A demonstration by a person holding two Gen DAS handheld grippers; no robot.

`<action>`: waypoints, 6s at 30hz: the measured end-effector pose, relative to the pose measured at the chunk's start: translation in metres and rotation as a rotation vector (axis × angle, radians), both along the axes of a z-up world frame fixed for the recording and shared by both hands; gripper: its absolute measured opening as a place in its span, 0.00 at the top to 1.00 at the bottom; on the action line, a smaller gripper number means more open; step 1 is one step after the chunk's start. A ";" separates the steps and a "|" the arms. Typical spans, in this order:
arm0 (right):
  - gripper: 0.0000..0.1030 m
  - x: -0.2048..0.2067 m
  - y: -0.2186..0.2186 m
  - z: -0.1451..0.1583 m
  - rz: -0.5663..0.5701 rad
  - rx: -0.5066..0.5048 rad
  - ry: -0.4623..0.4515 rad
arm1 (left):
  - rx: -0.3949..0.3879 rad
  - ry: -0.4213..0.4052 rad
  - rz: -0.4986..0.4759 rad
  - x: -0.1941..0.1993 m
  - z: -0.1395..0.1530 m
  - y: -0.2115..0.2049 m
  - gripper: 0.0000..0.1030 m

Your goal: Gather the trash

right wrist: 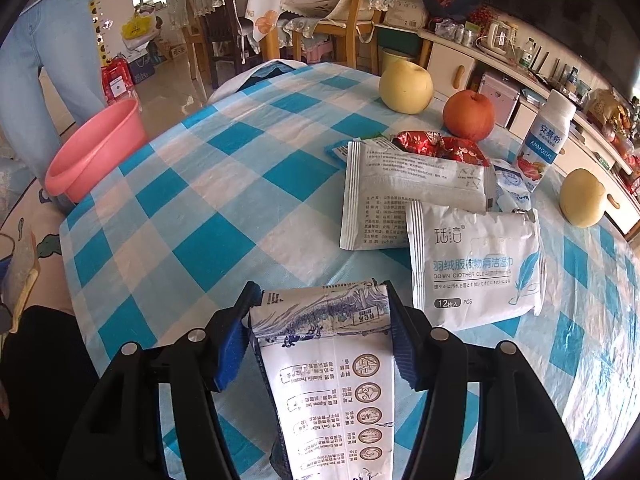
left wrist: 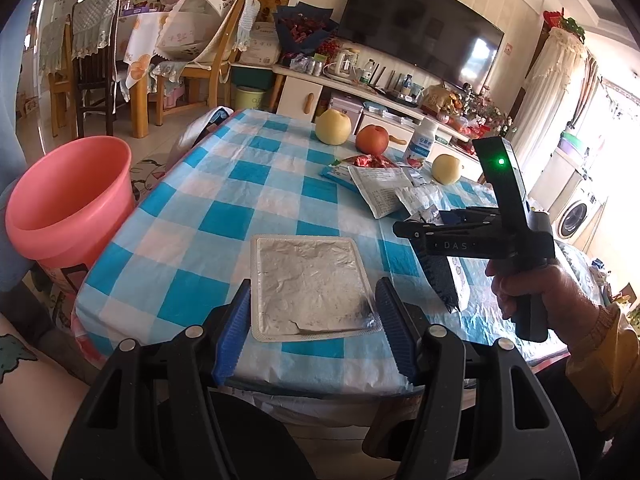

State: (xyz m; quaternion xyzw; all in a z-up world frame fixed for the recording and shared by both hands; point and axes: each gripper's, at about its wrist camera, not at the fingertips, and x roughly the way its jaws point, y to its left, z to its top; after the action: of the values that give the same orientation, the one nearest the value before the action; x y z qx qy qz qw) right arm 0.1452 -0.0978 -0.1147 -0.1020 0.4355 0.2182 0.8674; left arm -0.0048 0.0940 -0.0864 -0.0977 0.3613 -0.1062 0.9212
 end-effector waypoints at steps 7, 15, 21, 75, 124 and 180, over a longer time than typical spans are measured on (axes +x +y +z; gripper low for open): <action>0.41 -0.003 0.007 0.011 0.000 0.051 0.015 | -0.019 0.002 0.003 0.003 -0.002 0.003 0.39; 0.41 -0.007 0.012 0.022 -0.003 0.105 0.018 | -0.057 0.002 0.017 0.006 -0.003 0.017 0.39; 0.41 -0.014 0.021 0.040 0.011 0.146 -0.013 | -0.066 -0.001 0.027 0.007 -0.002 0.025 0.39; 0.42 0.011 0.268 0.140 0.229 0.410 -0.216 | -0.027 -0.171 0.442 0.047 0.012 0.247 0.39; 0.09 -0.037 0.101 0.093 -0.083 0.231 -0.235 | 0.029 -0.122 0.298 0.035 0.020 0.147 0.14; 0.08 -0.030 -0.120 0.096 -0.460 0.337 -0.194 | -0.054 0.038 -0.020 0.081 -0.040 -0.028 0.14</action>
State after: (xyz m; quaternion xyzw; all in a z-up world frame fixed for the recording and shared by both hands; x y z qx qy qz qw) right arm 0.1153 -0.2182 -0.0183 0.1244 0.3200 0.0742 0.9363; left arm 0.0759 0.0661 -0.1262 -0.1207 0.3766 -0.1232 0.9102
